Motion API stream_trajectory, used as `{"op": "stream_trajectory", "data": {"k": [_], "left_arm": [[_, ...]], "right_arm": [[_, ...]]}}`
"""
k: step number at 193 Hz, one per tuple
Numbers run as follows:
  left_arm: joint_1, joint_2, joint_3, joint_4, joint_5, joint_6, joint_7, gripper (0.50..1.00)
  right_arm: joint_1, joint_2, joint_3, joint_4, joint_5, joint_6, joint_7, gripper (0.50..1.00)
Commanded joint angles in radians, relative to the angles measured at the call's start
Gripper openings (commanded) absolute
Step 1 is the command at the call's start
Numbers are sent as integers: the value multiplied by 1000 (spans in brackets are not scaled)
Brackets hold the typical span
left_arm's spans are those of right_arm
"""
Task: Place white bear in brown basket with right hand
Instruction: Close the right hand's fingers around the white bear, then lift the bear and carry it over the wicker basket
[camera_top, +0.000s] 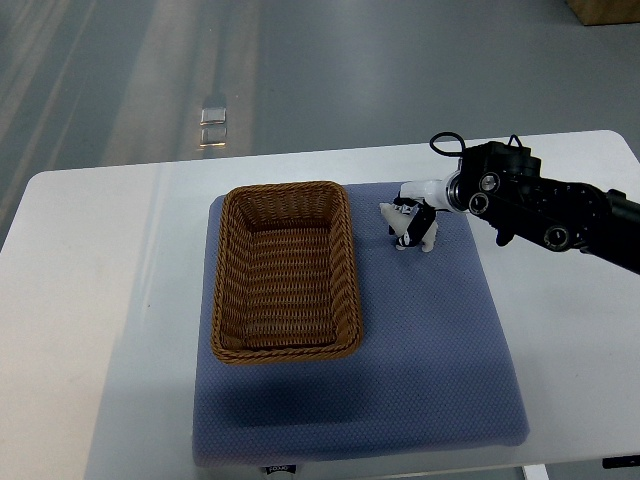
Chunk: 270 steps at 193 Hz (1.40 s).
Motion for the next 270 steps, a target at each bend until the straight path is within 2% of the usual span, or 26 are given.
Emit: {"op": "stream_trajectory", "data": {"k": [1,42,73,110,131,163,189,234,270], "left_arm": [[0,0,1,0,0,0,0,1000],[0,0,0,0,0,0,0,1000],[0,0,0,-2,0,0,0,1000],[0,0,1,-3,0,0,0,1000],[0,0,1,0,0,0,0,1000],[0,0,1,0,0,0,0,1000],[0,0,1,0,0,0,0,1000],[0,0,0,0,0,2,0,1000],[2,0,0,0,0,2,0,1000]], "right_arm": [[22,-16,-2,7,6,2,0,500],[163,-125,1,97,59,54,0,500],[304,-258,2,231,197,133,-1,500],[347,-281,1,278,231,141,-1,500],[346,-254,7,283,237,121,2,500],[340,-143,-1,283,239,34,13,500],[321,-8,-10,257,239,-1,16,500],[235,229,-70,116,214,-72,25,500],[179,245,-73,65,176,-100,28,504]]}}
